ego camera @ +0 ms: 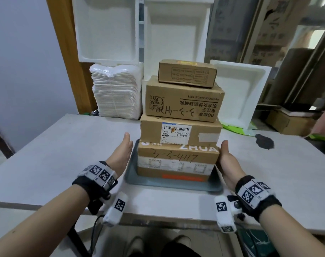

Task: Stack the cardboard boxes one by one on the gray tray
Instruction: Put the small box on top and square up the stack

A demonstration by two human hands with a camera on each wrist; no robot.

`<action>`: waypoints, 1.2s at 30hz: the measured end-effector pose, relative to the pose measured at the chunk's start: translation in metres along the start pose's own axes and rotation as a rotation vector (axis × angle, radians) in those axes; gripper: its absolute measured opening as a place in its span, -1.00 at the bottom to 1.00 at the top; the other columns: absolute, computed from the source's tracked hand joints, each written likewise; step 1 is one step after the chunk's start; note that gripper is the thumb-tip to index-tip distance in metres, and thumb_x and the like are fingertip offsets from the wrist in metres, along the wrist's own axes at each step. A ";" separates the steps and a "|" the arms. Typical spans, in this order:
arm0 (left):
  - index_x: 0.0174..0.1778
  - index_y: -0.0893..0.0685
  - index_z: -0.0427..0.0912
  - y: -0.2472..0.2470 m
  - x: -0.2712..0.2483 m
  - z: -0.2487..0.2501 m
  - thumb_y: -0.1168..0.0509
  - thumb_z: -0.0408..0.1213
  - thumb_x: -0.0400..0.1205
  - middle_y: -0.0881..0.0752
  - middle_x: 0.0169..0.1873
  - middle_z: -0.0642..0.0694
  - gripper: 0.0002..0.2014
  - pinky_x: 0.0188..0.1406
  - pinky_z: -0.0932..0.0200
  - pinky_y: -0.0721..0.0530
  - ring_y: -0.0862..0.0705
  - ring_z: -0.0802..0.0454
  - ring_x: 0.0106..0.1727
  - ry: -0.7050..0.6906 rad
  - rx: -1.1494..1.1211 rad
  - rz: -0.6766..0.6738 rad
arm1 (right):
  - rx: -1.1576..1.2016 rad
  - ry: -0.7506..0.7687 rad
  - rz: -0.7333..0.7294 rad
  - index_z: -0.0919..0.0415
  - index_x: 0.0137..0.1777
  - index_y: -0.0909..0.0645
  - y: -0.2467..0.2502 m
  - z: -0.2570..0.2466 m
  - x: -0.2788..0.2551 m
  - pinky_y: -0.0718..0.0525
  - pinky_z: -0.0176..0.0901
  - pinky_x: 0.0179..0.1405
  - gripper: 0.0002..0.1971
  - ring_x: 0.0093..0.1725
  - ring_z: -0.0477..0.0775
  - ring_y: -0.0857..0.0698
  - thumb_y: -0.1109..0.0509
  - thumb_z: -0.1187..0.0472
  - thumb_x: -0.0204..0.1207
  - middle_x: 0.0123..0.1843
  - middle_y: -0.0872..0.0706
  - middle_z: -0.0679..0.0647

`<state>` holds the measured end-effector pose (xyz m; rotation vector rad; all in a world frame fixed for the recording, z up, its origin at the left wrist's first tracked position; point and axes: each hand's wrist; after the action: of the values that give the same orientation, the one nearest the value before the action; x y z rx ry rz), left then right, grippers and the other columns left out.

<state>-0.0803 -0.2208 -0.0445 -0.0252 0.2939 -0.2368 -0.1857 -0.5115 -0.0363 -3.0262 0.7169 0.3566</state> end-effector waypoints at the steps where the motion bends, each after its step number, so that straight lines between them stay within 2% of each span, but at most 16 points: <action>1: 0.75 -0.01 -0.18 -0.003 -0.003 0.005 0.24 0.36 0.68 -0.12 0.72 0.00 -0.16 0.70 0.08 -0.01 -0.10 0.06 0.72 -0.016 -0.014 -0.003 | 0.034 0.004 0.011 0.16 0.49 -0.55 0.000 -0.002 0.000 -0.40 0.03 0.56 -0.18 0.45 0.06 -0.59 0.13 -0.43 0.59 0.43 -0.67 0.08; 3: 0.73 -0.14 -0.13 -0.010 -0.006 0.010 0.12 0.51 0.55 -0.25 0.69 -0.07 -0.03 0.69 -0.05 -0.12 -0.26 -0.03 0.68 -0.023 -0.056 -0.040 | 0.105 0.009 0.033 0.15 0.57 -0.45 -0.002 -0.006 -0.002 -0.39 0.07 0.58 -0.19 0.47 0.07 -0.57 0.13 -0.42 0.60 0.47 -0.63 0.07; 4: 0.70 -0.24 -0.11 -0.012 -0.008 0.012 0.07 0.57 0.47 -0.36 0.65 -0.13 0.02 0.66 -0.12 -0.20 -0.37 -0.07 0.63 -0.017 -0.083 -0.058 | 0.131 0.012 0.038 0.11 0.56 -0.47 -0.004 -0.007 -0.004 -0.42 0.09 0.56 -0.21 0.43 0.08 -0.61 0.14 -0.42 0.60 0.43 -0.67 0.07; 5: 0.63 -0.38 -0.11 -0.016 -0.010 0.015 0.08 0.56 0.48 -0.50 0.55 -0.19 -0.03 0.60 -0.15 -0.31 -0.50 -0.10 0.54 -0.025 -0.108 -0.055 | 0.144 0.013 0.032 0.06 0.50 -0.53 -0.007 -0.007 -0.005 -0.46 0.11 0.53 -0.23 0.36 0.08 -0.66 0.14 -0.43 0.59 0.35 -0.73 0.06; 7: 0.45 -0.59 -0.07 -0.024 -0.012 0.017 0.21 0.40 0.65 -0.74 0.29 -0.24 -0.22 0.41 -0.14 -0.53 -0.69 -0.16 0.33 -0.055 -0.114 -0.061 | 0.169 0.023 0.030 0.01 0.29 -0.67 -0.015 -0.008 -0.010 -0.53 0.11 0.45 -0.29 0.21 0.05 -0.74 0.13 -0.42 0.60 0.13 -0.84 0.03; 10: 0.41 -0.64 -0.03 -0.034 -0.013 0.014 0.26 0.32 0.70 -0.80 0.17 -0.23 -0.26 0.16 -0.06 -0.68 -0.76 -0.17 0.22 -0.049 -0.135 -0.095 | 0.197 0.031 0.034 0.00 0.07 -0.70 -0.026 -0.009 -0.018 -0.54 0.13 0.45 -0.38 0.16 0.03 -0.74 0.11 -0.36 0.65 0.03 -0.84 0.02; 17: 0.36 -0.67 0.03 -0.036 -0.015 0.010 0.26 0.29 0.72 -0.83 0.11 -0.16 -0.31 -0.02 0.01 -0.71 -0.80 -0.10 0.13 -0.069 -0.164 -0.100 | 0.187 0.028 0.019 -0.04 0.06 -0.71 -0.027 -0.008 -0.021 -0.50 0.20 0.49 -0.38 0.23 0.07 -0.73 0.11 -0.37 0.64 0.09 -0.84 0.02; 21: 0.40 -0.64 0.03 -0.035 -0.020 0.014 0.24 0.30 0.71 -0.82 0.14 -0.18 -0.31 0.01 -0.01 -0.71 -0.78 -0.13 0.17 -0.062 -0.161 -0.093 | 0.144 0.056 0.008 -0.06 0.05 -0.71 -0.027 -0.008 -0.025 -0.50 0.19 0.49 -0.37 0.21 0.04 -0.73 0.14 -0.36 0.65 0.08 -0.84 0.01; 24: 0.38 -0.65 0.01 -0.034 -0.024 0.021 0.24 0.30 0.71 -0.80 0.18 -0.21 -0.31 0.28 -0.12 -0.63 -0.75 -0.17 0.23 -0.092 -0.165 -0.101 | 0.065 0.089 0.011 -0.07 0.07 -0.71 -0.024 -0.015 -0.025 -0.46 0.12 0.52 -0.35 0.26 0.04 -0.70 0.15 -0.40 0.62 0.14 -0.81 -0.02; 26: 0.41 -0.63 -0.04 -0.032 -0.026 0.029 0.25 0.31 0.70 -0.78 0.22 -0.19 -0.27 0.43 -0.16 -0.53 -0.71 -0.16 0.31 -0.131 -0.163 -0.105 | 0.040 0.136 0.009 -0.08 0.11 -0.70 -0.021 -0.025 -0.025 -0.52 0.01 0.44 -0.36 0.26 0.01 -0.70 0.15 -0.38 0.63 0.20 -0.80 -0.02; 28: 0.43 -0.62 -0.08 -0.032 -0.028 0.041 0.26 0.31 0.71 -0.76 0.27 -0.15 -0.26 0.45 -0.10 -0.51 -0.67 -0.10 0.36 -0.178 -0.143 -0.087 | 0.033 0.170 0.006 -0.07 0.12 -0.69 -0.019 -0.037 -0.026 -0.55 -0.08 0.35 -0.37 0.24 -0.02 -0.71 0.16 -0.37 0.64 0.21 -0.79 -0.01; 33: 0.51 -0.56 -0.07 -0.037 -0.032 0.065 0.22 0.35 0.69 -0.72 0.34 -0.09 -0.24 0.54 -0.08 -0.43 -0.61 -0.01 0.43 -0.244 -0.132 -0.057 | 0.005 0.223 0.002 -0.02 0.26 -0.70 -0.020 -0.060 -0.026 -0.54 0.01 0.43 -0.27 0.26 0.02 -0.71 0.18 -0.42 0.60 0.20 -0.80 0.02; 36: 0.46 -0.60 -0.06 -0.039 -0.033 0.071 0.22 0.35 0.69 -0.77 0.26 -0.11 -0.25 0.41 -0.05 -0.57 -0.69 -0.03 0.35 -0.247 -0.119 -0.062 | -0.010 0.233 0.006 -0.05 0.29 -0.68 -0.023 -0.066 -0.028 -0.54 0.03 0.43 -0.28 0.25 0.02 -0.71 0.18 -0.42 0.60 0.19 -0.80 0.01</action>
<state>-0.0989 -0.2517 0.0346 -0.1802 0.0615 -0.2746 -0.1852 -0.4833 0.0332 -3.1079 0.7368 0.0065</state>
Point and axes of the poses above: each hand's wrist, its own x-axis towards the middle knuckle, its own y-axis out of the back of the hand, z = x × y
